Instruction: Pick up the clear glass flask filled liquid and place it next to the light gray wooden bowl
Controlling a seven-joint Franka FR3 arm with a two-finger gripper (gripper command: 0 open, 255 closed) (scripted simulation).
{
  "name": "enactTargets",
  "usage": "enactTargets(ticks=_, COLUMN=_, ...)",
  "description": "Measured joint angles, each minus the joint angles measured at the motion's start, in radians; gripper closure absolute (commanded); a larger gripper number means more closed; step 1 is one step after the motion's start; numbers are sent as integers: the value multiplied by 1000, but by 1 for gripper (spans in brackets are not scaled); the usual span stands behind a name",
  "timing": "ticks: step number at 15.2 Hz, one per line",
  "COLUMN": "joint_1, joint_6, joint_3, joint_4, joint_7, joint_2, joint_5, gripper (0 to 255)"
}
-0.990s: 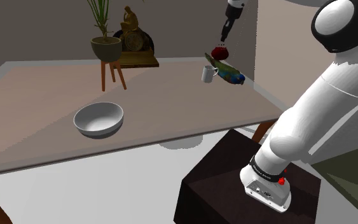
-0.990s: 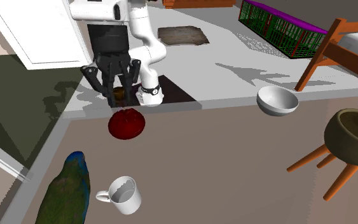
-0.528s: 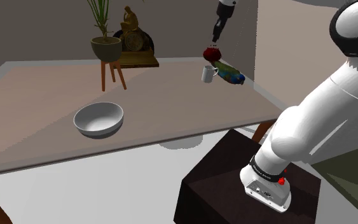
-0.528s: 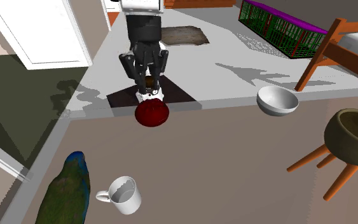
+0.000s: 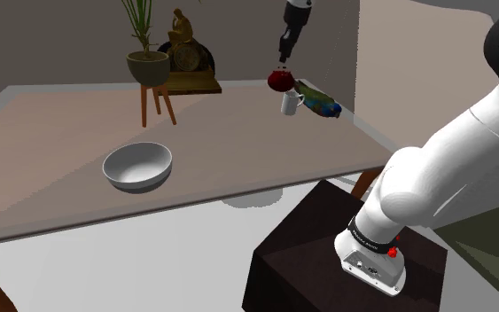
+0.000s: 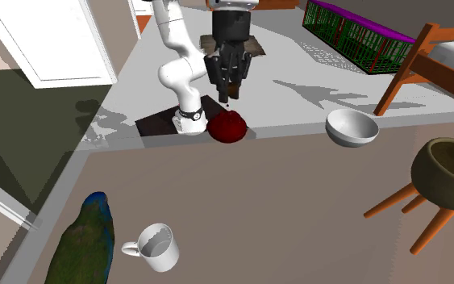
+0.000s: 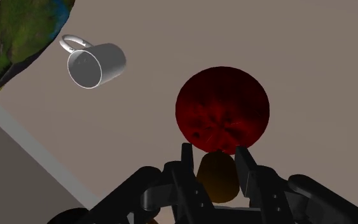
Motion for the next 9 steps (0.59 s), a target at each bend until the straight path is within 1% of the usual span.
enactTargets(ticks=4, joint_1=33, joint_6=-22, joint_3=71, joint_4=0, joint_7=100, joint_2=-1, joint_5=-1, gripper=255)
enactTargets(ticks=5, joint_1=41, joint_6=-31, joint_3=87, joint_4=14, joint_7=123, joint_2=9, joint_5=1, gripper=255)
enactTargets(ticks=7, joint_1=56, joint_6=-39, joint_3=119, joint_4=2, joint_7=169, joint_2=0, joint_5=0, gripper=255)
enactTargets(ticks=9, joint_1=71, joint_6=-52, joint_3=148, joint_4=27, joint_7=210, joint_2=20, joint_5=3, gripper=255)
